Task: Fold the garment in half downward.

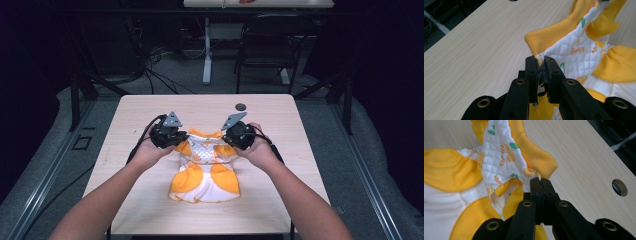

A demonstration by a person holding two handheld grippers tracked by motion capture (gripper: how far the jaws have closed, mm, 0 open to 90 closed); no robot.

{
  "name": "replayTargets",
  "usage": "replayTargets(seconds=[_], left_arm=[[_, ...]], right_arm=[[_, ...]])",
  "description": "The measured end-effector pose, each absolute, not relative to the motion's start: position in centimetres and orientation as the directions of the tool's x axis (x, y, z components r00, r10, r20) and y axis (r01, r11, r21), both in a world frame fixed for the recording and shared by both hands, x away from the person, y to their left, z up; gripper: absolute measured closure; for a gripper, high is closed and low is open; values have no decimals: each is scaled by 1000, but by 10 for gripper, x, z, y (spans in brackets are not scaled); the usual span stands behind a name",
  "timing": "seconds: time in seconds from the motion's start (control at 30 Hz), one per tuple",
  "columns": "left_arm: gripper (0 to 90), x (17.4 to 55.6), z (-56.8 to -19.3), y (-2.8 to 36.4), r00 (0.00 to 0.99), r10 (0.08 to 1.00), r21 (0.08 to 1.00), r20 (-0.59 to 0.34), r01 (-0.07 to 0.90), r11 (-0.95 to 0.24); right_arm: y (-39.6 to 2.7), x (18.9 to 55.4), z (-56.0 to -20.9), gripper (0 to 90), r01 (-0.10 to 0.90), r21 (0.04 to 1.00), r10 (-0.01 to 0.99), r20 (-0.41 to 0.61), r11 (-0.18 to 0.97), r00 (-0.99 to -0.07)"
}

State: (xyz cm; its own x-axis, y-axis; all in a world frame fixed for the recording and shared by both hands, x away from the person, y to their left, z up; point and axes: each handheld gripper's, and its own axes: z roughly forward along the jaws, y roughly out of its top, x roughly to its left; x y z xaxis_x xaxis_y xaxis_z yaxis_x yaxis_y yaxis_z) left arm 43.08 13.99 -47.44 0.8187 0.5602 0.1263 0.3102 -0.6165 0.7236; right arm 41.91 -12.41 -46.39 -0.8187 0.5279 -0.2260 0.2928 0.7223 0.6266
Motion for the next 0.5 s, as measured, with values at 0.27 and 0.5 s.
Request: replayTargets(seconds=[0.27,0.5], left_arm=[[823,420,-482,142,834,538,712,118,307,-631],[822,411,-486,144,843,526,711,113,301,-636]], right_arm=[[-119,409,-465,897,261,605,490,-248,752,-836],[-115,398,-466,897,249,589,465,-249,769,-849]])
